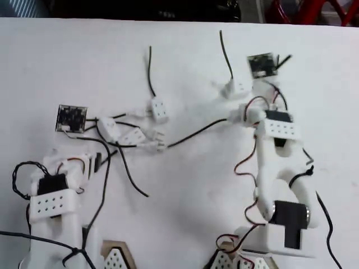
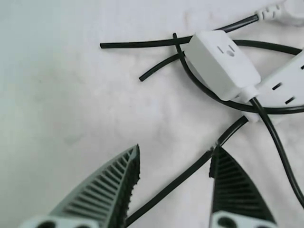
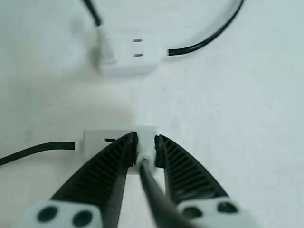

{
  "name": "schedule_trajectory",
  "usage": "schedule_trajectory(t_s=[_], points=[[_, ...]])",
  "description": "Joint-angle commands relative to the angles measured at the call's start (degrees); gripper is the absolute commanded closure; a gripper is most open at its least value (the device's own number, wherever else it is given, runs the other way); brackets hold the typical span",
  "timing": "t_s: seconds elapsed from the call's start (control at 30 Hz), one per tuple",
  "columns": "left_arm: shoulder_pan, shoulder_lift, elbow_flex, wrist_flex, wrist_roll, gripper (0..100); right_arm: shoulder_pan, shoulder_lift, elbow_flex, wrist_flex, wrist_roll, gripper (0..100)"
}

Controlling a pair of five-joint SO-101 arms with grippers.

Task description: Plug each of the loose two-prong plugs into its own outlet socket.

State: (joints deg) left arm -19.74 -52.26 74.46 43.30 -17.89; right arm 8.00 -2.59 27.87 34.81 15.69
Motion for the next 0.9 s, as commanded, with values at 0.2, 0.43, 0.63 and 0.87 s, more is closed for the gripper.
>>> schedule_trajectory(t_s=[0.2,0.43,0.63,0.87], points=[[-0.57,-1.45,-0.18,-1.23,-0.62,75,7.52,9.1,-16.35,-0.22,-15.12,98.1],[-0.57,-1.45,-0.18,-1.23,-0.62,75,2.07,13.93,-16.79,-0.22,-16.97,97.4],[-0.57,-1.45,-0.18,-1.23,-0.62,75,1.45,12.09,-16.97,1.63,-16.97,81.4],[-0.57,-1.45,-0.18,-1.23,-0.62,75,-1.71,-3.21,-16.88,14.11,-16.97,81.2]])
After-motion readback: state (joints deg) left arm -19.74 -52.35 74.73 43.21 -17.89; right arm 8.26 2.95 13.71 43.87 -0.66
